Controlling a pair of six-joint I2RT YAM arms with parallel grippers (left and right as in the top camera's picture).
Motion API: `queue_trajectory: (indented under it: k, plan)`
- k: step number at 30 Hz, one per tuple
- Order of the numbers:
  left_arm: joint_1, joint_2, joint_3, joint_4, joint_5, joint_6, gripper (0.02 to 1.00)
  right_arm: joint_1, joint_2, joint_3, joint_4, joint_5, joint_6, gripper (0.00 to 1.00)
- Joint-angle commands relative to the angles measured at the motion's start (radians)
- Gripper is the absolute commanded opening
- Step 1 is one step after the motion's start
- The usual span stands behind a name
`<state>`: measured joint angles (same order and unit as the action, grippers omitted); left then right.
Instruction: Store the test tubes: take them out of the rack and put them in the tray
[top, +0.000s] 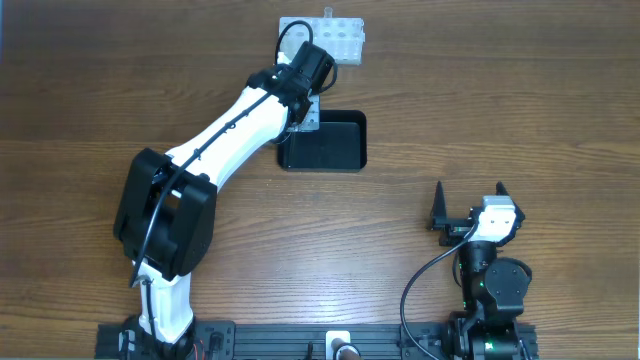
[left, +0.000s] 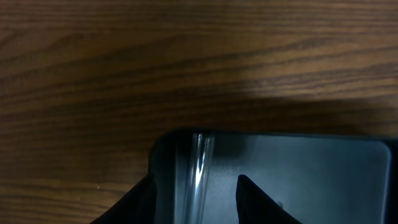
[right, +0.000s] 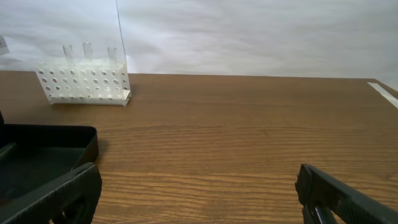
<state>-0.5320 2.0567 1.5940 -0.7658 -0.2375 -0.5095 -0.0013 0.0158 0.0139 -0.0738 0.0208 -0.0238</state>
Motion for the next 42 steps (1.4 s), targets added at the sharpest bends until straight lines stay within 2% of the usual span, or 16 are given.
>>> queue_trajectory:
  k: [1, 3, 6, 11, 16, 24, 42]
  plan:
    - [-0.003, -0.039, 0.036, 0.040, -0.051, 0.004, 0.419, -0.004, -0.010, -0.009, 0.002, 0.002, 0.000, 0.993]
    - [-0.003, -0.062, 0.084, 0.060, -0.087, 0.005, 0.430, -0.004, -0.010, -0.009, 0.002, 0.002, 0.000, 0.991]
    - [-0.003, -0.066, 0.195, 0.091, -0.131, 0.043, 0.498, -0.004, -0.010, -0.009, 0.002, 0.002, 0.000, 0.991]
    - [0.004, -0.026, 0.309, 0.175, -0.139, 0.166, 0.566, -0.004, -0.010, -0.009, 0.002, 0.002, 0.000, 0.993]
    - [0.024, 0.068, 0.369, 0.217, -0.146, 0.167, 0.619, -0.004, -0.010, -0.009, 0.002, 0.002, 0.000, 0.993]
    - [0.048, 0.198, 0.409, 0.305, -0.137, 0.166, 0.634, -0.004, -0.010, -0.009, 0.002, 0.002, 0.000, 0.991]
    - [0.055, 0.296, 0.410, 0.430, -0.085, 0.166, 0.619, -0.004, -0.010, -0.009, 0.002, 0.002, 0.000, 0.991]
